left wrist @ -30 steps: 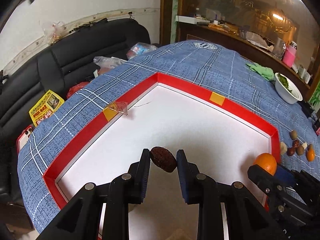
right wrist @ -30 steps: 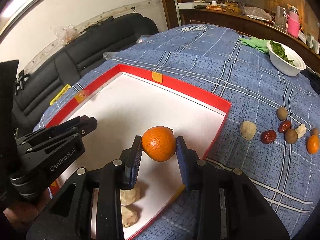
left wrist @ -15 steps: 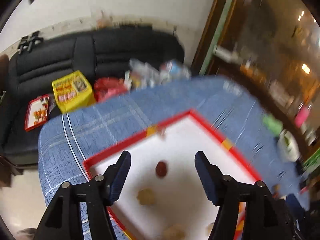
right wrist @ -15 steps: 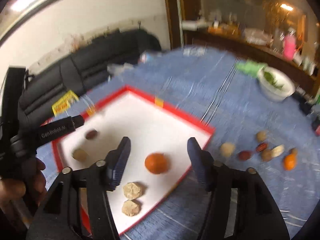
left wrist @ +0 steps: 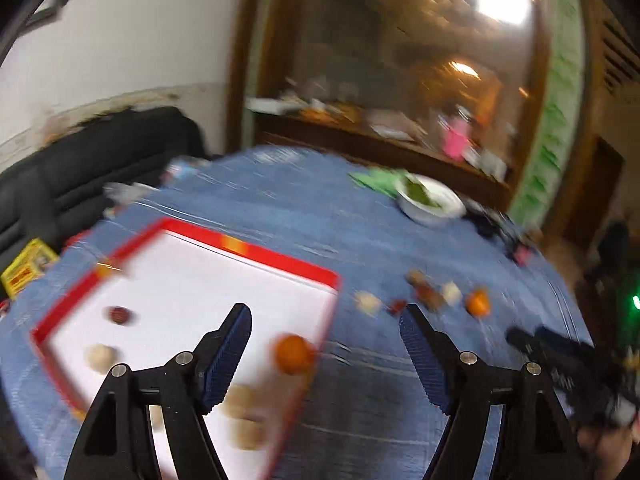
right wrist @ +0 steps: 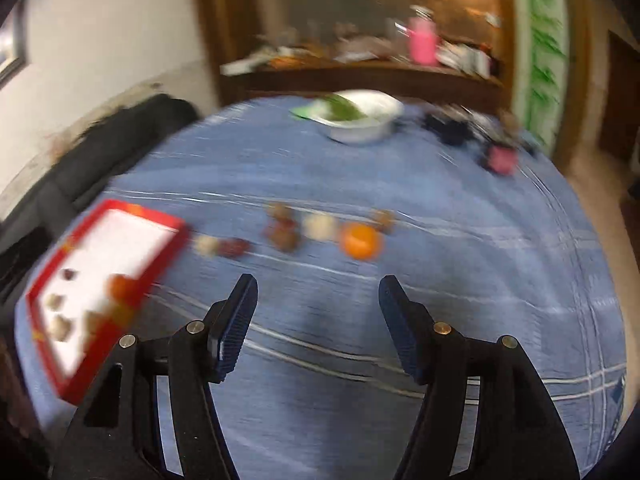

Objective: Organize fruits
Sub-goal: 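Grasp a second orange with the right tool while the left tool grasps a tan lump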

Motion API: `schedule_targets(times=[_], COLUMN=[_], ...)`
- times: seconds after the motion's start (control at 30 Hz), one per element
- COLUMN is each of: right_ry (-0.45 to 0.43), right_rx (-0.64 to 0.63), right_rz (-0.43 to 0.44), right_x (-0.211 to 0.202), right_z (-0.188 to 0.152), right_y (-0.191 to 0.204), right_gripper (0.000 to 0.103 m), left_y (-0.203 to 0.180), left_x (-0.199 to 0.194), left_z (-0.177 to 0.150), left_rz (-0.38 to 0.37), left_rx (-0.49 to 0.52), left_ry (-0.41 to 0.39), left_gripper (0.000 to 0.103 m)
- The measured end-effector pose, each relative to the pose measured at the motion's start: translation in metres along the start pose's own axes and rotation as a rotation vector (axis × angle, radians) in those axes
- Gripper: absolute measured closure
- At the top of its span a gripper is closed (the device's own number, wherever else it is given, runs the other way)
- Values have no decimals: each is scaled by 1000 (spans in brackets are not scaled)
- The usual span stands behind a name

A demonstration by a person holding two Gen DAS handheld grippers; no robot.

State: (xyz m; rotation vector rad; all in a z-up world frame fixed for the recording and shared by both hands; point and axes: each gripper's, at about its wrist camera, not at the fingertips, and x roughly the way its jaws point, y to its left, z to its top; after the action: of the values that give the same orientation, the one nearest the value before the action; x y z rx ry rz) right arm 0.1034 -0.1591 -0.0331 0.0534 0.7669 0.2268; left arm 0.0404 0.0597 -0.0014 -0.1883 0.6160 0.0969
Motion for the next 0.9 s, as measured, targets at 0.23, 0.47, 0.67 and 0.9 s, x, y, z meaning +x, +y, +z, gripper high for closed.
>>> schedule_targets(times=[0.23,0.47,0.67,0.9], right_ry=[81,137,143,141], right_rx=[17,-42,-33,37], right_rz=[-9,-12,8,74], right_x=[35,82,101,100], right_z=[8,29,41,40], right_y=[-35,-24,-19,-31], right_gripper=[48,58,72,72], left_y=[-54,-56,-50,-55], left_x=[44,78,112,132], left_z=[-17,-23,-16,-5], left_rz=[-47,-39,-22,75], left_rx=[152,135,70,86], left_ry=[116,193,263,227], left_gripper=[28,28,33,48])
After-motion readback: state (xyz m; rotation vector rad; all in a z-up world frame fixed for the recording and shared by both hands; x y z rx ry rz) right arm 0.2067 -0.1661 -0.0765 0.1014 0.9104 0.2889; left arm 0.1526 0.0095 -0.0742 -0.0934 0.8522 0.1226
